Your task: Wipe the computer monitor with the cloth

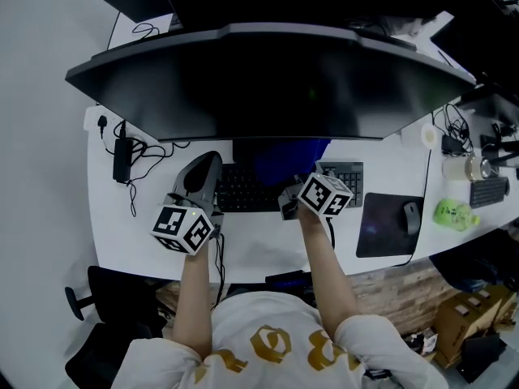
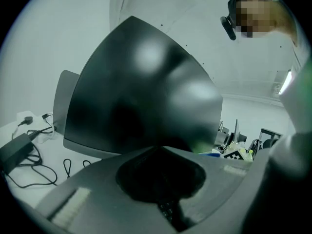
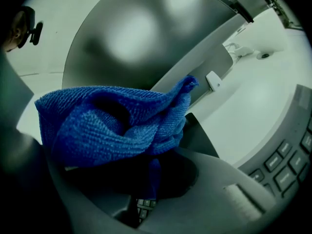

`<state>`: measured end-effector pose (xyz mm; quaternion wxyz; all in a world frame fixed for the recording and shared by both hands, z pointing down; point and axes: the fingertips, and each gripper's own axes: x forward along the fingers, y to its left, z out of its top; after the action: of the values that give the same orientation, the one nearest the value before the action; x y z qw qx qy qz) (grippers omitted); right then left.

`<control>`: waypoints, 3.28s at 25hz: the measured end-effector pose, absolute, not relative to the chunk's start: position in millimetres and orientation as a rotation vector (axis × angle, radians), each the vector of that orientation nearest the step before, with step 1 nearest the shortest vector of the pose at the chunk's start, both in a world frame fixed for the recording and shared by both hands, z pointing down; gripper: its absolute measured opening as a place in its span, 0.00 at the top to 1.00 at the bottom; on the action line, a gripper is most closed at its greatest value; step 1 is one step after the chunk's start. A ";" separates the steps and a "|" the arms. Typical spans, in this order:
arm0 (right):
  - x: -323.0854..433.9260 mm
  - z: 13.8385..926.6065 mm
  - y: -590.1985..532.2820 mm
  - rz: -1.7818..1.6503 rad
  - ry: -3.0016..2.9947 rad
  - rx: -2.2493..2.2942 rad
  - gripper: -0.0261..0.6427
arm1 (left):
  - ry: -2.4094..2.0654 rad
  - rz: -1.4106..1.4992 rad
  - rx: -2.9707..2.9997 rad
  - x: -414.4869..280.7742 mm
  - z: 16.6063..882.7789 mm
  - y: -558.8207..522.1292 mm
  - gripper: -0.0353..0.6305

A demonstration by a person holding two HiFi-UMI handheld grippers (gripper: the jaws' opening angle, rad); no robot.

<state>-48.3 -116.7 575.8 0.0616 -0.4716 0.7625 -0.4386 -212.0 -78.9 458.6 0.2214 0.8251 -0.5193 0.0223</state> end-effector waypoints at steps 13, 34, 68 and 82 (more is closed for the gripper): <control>-85.8 550.4 -69.3 -1.418 2.334 -1.264 0.86 | -1.382 0.024 2.312 -207.9 442.3 -72.4 0.95; -61.0 441.7 -33.9 -1.092 2.346 -1.399 0.87 | -1.204 -0.156 2.462 -175.0 354.0 -41.7 0.95; -24.1 406.1 -36.6 -0.931 2.343 -1.518 0.87 | -1.123 -0.192 2.486 -151.8 340.4 -47.0 0.95; -23.3 410.1 -42.3 -0.927 2.348 -1.530 0.87 | -1.124 -0.185 2.473 -154.8 347.1 -53.8 0.95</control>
<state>-23.3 -42.3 410.1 0.0948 -0.5158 0.7920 -0.3126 -154.8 -53.8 347.1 0.2079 0.8884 -0.4038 -0.0665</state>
